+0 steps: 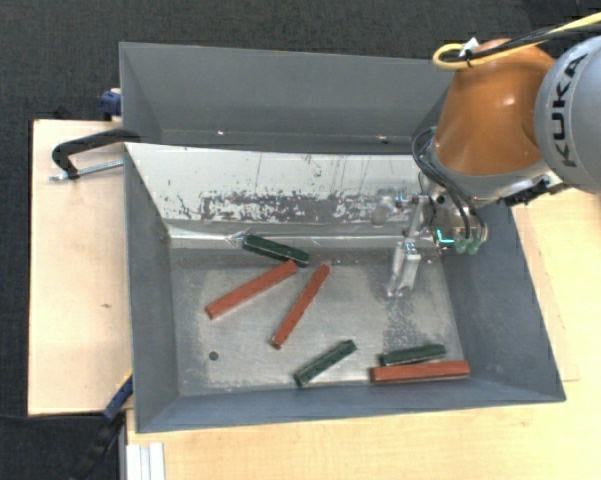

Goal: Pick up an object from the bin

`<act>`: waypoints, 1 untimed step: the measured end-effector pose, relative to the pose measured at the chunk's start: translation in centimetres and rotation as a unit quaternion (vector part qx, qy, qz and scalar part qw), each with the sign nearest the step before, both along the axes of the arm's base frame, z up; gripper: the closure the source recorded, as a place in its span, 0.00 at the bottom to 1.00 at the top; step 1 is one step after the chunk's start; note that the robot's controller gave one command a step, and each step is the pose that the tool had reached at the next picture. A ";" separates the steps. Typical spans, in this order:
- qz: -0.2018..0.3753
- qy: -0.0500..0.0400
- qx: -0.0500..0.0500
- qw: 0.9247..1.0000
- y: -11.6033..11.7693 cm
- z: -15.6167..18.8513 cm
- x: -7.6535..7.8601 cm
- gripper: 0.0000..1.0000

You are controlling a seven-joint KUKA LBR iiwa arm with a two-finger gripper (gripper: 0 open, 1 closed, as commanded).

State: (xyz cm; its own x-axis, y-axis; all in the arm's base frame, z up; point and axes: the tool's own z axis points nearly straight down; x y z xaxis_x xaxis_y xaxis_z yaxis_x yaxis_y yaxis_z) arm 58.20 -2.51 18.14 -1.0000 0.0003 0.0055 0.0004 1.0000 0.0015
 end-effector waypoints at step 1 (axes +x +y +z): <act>0.000 -0.004 0.000 1.000 0.0 0.4 0.2 0.00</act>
Offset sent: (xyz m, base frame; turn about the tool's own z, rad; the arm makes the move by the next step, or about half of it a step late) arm 0.0204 0.0633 -0.0995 -0.0837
